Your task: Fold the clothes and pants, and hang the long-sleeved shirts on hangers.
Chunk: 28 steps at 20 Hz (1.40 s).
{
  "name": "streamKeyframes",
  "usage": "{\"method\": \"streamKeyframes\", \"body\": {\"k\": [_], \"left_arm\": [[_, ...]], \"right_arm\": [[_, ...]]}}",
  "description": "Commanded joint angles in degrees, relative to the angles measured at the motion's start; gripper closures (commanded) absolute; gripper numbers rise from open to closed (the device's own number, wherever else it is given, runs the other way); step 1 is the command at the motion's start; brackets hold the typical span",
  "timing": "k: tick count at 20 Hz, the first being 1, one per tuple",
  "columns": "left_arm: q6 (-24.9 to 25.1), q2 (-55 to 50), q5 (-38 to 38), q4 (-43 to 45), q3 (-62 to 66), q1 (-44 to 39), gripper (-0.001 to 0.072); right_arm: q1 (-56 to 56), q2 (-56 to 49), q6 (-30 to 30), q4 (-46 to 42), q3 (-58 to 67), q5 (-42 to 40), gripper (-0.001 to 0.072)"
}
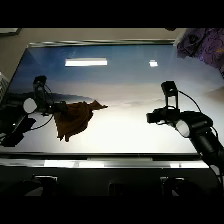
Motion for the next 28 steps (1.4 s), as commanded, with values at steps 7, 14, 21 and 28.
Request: {"method": "streamKeyframes", "body": {"k": [7,14,21,28], "left_arm": [[7.54,-15.13,1.84,-19.85,0.55,-1.25,0.0691],[18.25,-14.58,-2.05,-34.51,13.11,-17.7,0.0693],[9.11,-22.14,4.48,-36.65,13.66,-31.76,0.0573],[8.48,-13.64,-9.53,-26.47,13.62,-12.33,0.0091]], "right_arm": [[0.07,-0.02,-0.07,-0.02,0.07,0.22,0.0678],[0.07,1.77,-0.28,-4.09,1.97,16.22,0.0589],[0.04,8.26,3.37,-4.87,1.95,28.7,0.0323],[-12.33,6.69,25.92,-9.9,2.47,23.02,0.0102]]}}
